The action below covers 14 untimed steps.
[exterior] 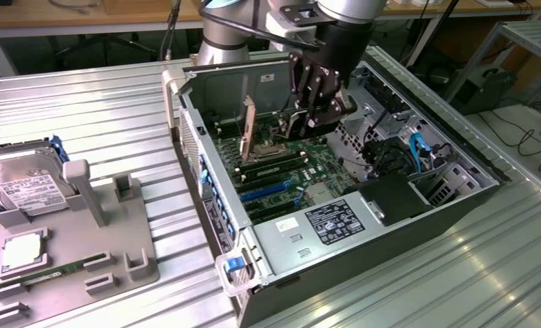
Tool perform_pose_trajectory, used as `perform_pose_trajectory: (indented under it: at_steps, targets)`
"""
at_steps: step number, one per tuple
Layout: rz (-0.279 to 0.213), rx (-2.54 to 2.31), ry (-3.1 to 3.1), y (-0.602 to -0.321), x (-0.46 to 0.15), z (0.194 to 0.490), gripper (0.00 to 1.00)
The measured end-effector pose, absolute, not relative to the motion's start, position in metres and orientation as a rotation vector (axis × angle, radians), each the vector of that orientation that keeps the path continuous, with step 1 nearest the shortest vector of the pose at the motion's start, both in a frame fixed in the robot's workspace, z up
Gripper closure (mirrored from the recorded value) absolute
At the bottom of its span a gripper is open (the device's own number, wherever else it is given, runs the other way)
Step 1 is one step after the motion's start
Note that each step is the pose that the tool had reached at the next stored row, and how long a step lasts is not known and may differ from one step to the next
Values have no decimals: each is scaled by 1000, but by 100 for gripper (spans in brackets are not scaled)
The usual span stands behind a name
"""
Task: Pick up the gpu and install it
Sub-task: 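Insert the gpu into the slot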
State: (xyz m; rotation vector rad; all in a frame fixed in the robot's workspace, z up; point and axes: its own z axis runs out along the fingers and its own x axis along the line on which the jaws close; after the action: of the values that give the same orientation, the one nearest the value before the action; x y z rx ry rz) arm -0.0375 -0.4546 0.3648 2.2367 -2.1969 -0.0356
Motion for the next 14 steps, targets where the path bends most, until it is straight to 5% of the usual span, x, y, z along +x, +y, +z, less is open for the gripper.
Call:
perform_pose_trajectory:
  at_steps: [14]
  targets:
    - [-36,2237,-2197,-455,-37,357,73]
